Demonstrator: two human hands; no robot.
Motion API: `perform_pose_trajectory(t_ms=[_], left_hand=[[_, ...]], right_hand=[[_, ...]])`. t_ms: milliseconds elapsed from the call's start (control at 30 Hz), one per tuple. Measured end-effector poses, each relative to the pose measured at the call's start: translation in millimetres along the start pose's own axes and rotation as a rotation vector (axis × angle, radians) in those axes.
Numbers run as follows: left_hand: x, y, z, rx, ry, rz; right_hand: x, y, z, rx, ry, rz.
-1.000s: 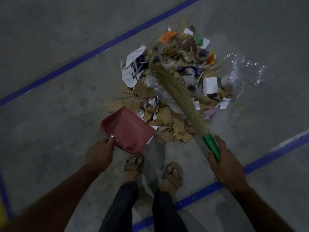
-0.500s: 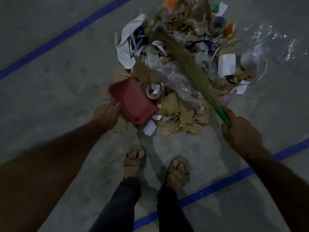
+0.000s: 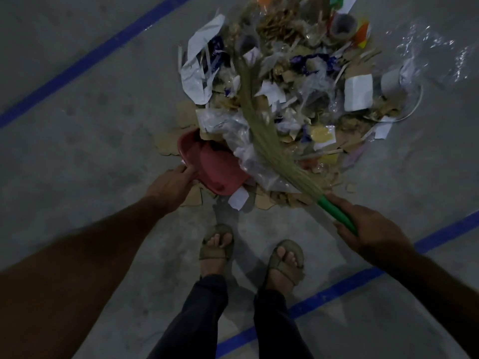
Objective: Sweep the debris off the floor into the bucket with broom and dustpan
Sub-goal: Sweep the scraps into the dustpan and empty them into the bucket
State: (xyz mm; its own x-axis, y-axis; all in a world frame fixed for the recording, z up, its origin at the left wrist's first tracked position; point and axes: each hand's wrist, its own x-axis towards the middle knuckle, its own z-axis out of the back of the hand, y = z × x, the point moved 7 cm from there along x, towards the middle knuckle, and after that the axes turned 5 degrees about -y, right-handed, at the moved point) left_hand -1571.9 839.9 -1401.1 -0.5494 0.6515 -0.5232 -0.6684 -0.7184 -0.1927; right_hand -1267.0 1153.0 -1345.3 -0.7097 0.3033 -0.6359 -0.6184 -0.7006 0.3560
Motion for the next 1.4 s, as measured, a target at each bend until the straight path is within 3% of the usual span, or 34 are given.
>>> perform_pose_trajectory(t_ms=[167, 367, 433, 633, 1100, 1200, 1400], left_hand=[[-13.8, 5.5, -9.9, 0.004, 0.022, 0.029], [-10.3, -12.4, -14.9, 0.060, -0.012, 0.044], [-8.2, -16.6, -18.2, 0.047, -0.030, 0.040], [-2.0, -32.2, -22.6, -0.016, -0.070, 0.025], [-81.9, -82.7, 18.5, -0.173, -0.155, 0.078], [-99.4, -95.9, 37.3, -0.198, -0.183, 0.098], [-145.8, -133.3, 101.1, -0.290, -0.248, 0.130]], right_hand=[[-41.5, 11.9, 3.6, 0.085, -0.090, 0.081], [-33.5, -12.0, 26.8, 0.140, -0.238, -0.089], [-11.7, -27.2, 25.6, 0.079, -0.186, -0.154], [0.4, -5.8, 7.5, 0.010, 0.010, -0.029], [-148.4, 70.5, -21.9, 0.312, -0.092, -0.108], [-176.2, 87.2, -7.7, 0.350, -0.139, -0.171], [-235.9, 121.1, 42.7, 0.283, -0.214, -0.120]])
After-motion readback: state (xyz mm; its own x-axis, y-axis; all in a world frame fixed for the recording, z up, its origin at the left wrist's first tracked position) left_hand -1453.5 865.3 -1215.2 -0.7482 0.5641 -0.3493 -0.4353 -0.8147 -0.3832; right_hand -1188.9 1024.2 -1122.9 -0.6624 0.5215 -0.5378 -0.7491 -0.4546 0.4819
